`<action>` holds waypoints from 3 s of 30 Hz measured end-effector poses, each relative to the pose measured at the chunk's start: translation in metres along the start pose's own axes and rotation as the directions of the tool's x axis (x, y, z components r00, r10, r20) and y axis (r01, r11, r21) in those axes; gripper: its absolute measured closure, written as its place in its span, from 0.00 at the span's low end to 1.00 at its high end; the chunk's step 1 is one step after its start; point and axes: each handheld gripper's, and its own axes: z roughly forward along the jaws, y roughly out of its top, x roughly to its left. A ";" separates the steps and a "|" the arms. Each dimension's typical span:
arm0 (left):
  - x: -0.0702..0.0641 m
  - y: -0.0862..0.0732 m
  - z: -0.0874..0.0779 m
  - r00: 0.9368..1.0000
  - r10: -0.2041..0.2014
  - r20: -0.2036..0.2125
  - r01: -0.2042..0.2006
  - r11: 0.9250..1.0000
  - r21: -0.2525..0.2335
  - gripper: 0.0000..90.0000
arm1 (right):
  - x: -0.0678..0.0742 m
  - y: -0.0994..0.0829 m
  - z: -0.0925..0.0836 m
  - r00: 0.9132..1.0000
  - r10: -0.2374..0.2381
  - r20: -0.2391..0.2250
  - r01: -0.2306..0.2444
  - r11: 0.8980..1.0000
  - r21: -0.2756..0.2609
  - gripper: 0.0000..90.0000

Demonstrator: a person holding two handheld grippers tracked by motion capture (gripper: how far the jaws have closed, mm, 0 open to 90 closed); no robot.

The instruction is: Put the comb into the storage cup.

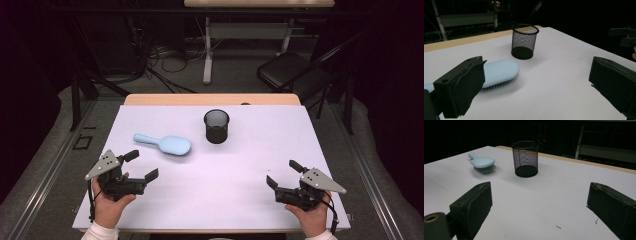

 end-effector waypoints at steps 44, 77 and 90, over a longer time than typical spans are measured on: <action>0.071 0.062 0.014 0.977 -0.138 -0.165 0.160 0.978 0.132 0.03 | -0.006 -0.006 0.009 0.999 0.033 0.004 -0.033 0.999 0.039 0.12; 0.092 0.087 0.044 0.930 -0.075 -0.359 0.142 0.976 0.165 0.30 | -0.002 -0.009 0.013 1.000 0.028 -0.013 -0.027 0.998 0.060 0.16; 0.095 0.088 0.063 0.921 -0.086 -0.381 0.150 0.978 0.143 0.40 | -0.002 -0.009 0.014 0.999 0.021 -0.023 -0.020 0.998 0.061 0.16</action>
